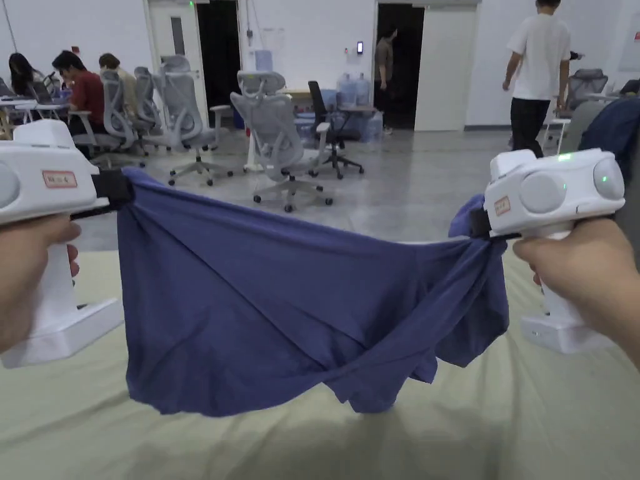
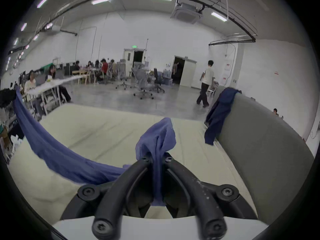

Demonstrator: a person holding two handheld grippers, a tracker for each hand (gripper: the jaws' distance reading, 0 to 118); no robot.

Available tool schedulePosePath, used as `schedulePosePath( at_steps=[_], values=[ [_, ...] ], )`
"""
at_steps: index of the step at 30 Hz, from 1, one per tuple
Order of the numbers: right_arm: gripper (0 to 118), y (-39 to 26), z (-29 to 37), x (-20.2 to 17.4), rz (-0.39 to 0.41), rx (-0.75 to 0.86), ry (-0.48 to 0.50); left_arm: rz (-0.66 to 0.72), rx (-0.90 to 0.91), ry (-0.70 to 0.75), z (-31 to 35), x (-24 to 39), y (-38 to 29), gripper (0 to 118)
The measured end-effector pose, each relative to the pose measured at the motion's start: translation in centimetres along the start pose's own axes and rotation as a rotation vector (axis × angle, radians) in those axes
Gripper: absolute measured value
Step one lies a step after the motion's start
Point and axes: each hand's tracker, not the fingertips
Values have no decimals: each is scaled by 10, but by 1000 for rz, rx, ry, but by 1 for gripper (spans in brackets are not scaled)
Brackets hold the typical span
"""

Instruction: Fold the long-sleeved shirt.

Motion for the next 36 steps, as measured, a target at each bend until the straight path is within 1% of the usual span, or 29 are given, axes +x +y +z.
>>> schedulePosePath(
  at_steps=[2,5,7,8,9,11,12,13,15,17,22,27,32,36],
  values=[
    [11,-42,-12,-16,49,-19,-17,13,-78,24,-7,-10,-42,2],
    [11,-112,-12,-36,64,-24,-24,26,-182,38,2,-25,-108,2],
    [11,-158,-8,-41,73,-37,-24,29,-237,32,18,-34,-146,2],
    [11,-179,1,-41,76,-49,-20,6,-254,43,30,-38,-165,2],
    [11,-200,11,-39,60,-61,3,-41,-288,33,43,-41,-181,2],
    [11,-235,30,-38,35,-102,0,-89,-334,0,72,-45,-202,2],
    [11,-253,40,-37,-6,-120,-4,-98,-352,-15,89,-46,-213,2],
    [11,-266,49,-35,-16,-150,25,-86,-354,-20,106,-47,-221,2],
    [11,-295,76,-36,-13,-141,24,-64,-375,-23,143,-48,-239,2],
    [11,-318,99,-36,-17,-157,29,8,-414,-33,174,-50,-257,2],
    [11,-369,158,-37,-1,-217,62,27,-467,9,252,-50,-304,2],
    [11,-418,206,-30,-33,-291,81,65,-540,14,313,-63,-349,2],
    [11,-459,234,-35,-36,-362,99,92,-625,35,352,-71,-391,2],
    [11,-483,233,-41,-26,-428,108,128,-702,69,365,-76,-419,2]
  ],
)
